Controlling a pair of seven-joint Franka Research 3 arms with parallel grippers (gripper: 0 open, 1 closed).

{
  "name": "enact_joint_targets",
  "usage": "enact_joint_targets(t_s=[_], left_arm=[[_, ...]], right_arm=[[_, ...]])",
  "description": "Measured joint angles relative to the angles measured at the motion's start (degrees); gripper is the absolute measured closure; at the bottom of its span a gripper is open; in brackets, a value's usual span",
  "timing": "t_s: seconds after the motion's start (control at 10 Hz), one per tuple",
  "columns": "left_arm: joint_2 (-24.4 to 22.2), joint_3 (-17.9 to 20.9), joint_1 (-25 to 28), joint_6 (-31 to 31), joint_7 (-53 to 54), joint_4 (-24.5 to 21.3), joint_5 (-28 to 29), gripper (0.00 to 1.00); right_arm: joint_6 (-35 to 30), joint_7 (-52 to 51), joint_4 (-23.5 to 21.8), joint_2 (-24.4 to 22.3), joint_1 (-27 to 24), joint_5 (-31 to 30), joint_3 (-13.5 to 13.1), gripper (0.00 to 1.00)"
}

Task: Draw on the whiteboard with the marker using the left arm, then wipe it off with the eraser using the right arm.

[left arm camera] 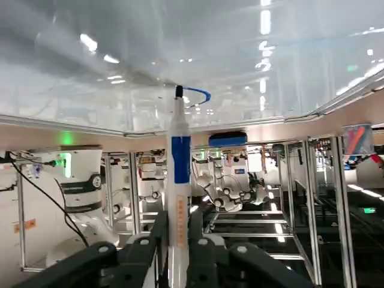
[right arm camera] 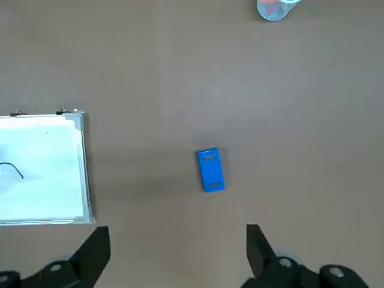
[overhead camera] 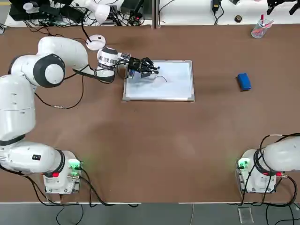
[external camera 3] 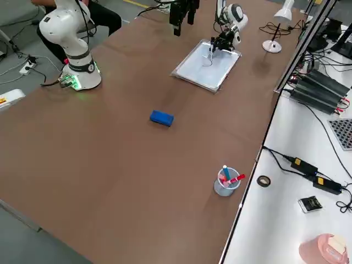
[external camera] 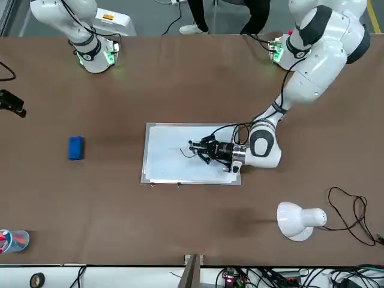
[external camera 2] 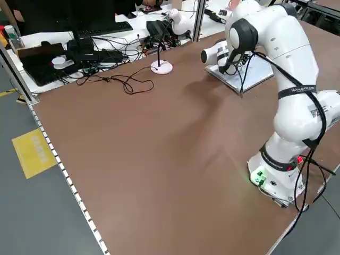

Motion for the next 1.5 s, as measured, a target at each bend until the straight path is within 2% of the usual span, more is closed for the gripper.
enact_joint_targets(t_s=[0.4,0.9,1.5], left_arm=[[-0.3,0.2,0.9,-0.1,-0.1,0.4,2.8,0.82],[0.9,1.7,0.9,-0.1,-1.4,4.8,5.8,0.82],[-0.2,1.5,0.7,-1.1,-11.0,11.2,16.9,0.82]], right_arm=[[0.0,0.0,0.0,0.0,0.0,0.0,0.0,0.00],[0.0,0.0,-0.1,0.0,0.0,0.0,0.0,0.00],[0.0,-0.2,-0.8,0.0,0.1,0.0,0.1,0.00]])
